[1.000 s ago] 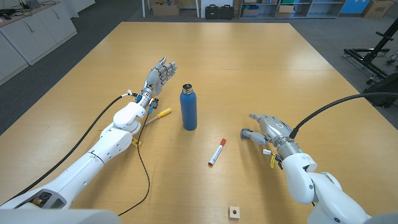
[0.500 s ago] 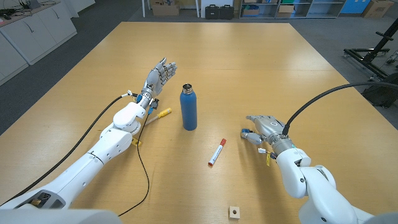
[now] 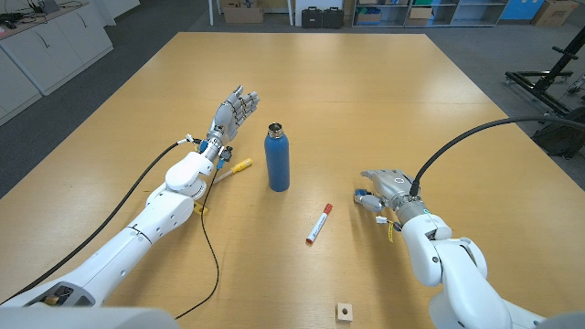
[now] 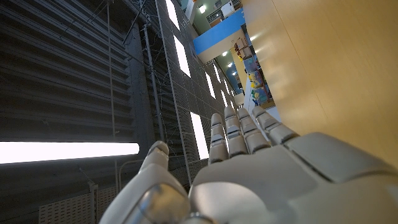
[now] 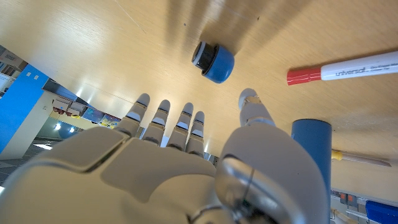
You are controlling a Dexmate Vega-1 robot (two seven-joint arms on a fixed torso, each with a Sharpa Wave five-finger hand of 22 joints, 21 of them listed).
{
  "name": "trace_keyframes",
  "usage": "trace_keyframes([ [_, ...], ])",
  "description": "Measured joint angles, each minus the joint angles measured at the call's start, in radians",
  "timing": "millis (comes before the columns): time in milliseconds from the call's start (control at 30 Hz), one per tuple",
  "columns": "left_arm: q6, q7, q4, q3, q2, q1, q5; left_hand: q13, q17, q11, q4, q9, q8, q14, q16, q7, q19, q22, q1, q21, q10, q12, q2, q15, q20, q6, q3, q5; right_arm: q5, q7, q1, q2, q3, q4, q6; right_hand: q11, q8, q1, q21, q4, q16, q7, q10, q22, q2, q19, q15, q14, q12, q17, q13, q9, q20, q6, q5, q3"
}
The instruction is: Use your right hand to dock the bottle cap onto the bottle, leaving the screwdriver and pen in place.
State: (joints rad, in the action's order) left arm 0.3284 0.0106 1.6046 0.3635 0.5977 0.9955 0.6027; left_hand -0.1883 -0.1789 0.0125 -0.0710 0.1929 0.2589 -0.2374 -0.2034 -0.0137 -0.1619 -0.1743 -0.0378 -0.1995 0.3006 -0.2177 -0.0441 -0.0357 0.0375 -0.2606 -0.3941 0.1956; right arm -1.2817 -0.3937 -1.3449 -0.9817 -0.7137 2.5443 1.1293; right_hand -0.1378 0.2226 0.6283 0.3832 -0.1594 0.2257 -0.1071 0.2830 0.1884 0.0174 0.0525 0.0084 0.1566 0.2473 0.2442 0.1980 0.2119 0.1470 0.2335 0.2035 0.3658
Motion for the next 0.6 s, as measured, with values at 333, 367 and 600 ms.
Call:
trace_keyframes([
  [333, 0.007, -0.002, 0.004, -0.006, 0.001, 0.009, 0.001, 0.0, 0.0, -0.005, -0.001, 0.0, 0.0, 0.0, 0.0, 0.005, 0.0, 0.0, 0.0, 0.0, 0.005, 0.0, 0.0, 0.0, 0.0, -0.006, -0.001, 0.0, -0.055, -0.055, -0.033, 0.056, 0.048, -0.032, -0.07, -0.001, 0.0, 0.0, 0.0, 0.0, 0.0, 0.0, 0.009, 0.0, 0.0, 0.009, -0.001, 0.001, 0.001, 0.0, 0.0, 0.0, 0.002, 0.0, 0.0, 0.0],
  [367, 0.007, -0.002, 0.005, -0.006, 0.001, 0.01, 0.001, 0.0, 0.0, -0.005, -0.001, 0.0, 0.0, 0.0, 0.0, 0.005, 0.0, 0.0, 0.0, 0.0, 0.005, 0.0, 0.0, 0.0, 0.0, -0.006, -0.001, 0.0, -0.057, -0.058, -0.038, 0.064, 0.057, -0.036, -0.078, -0.001, 0.0, 0.0, 0.0, 0.0, 0.003, 0.0, 0.009, 0.0, 0.0, 0.009, -0.002, 0.002, 0.004, 0.0, 0.0, 0.0, 0.002, 0.0, 0.0, 0.0],
  [600, 0.008, -0.007, 0.007, -0.007, 0.001, 0.013, 0.002, 0.0, 0.0, -0.005, -0.001, 0.005, 0.0, 0.0, 0.0, 0.005, 0.0, 0.0, 0.0, 0.004, 0.005, 0.0, 0.0, 0.0, 0.0, -0.006, -0.001, 0.0, -0.07, -0.069, -0.062, 0.098, 0.091, -0.055, -0.123, -0.001, 0.0, 0.004, 0.0, 0.0, 0.004, 0.0, 0.009, 0.0, -0.004, 0.009, -0.005, 0.005, 0.004, 0.0, 0.0, 0.0, 0.002, 0.0, 0.004, 0.0],
])
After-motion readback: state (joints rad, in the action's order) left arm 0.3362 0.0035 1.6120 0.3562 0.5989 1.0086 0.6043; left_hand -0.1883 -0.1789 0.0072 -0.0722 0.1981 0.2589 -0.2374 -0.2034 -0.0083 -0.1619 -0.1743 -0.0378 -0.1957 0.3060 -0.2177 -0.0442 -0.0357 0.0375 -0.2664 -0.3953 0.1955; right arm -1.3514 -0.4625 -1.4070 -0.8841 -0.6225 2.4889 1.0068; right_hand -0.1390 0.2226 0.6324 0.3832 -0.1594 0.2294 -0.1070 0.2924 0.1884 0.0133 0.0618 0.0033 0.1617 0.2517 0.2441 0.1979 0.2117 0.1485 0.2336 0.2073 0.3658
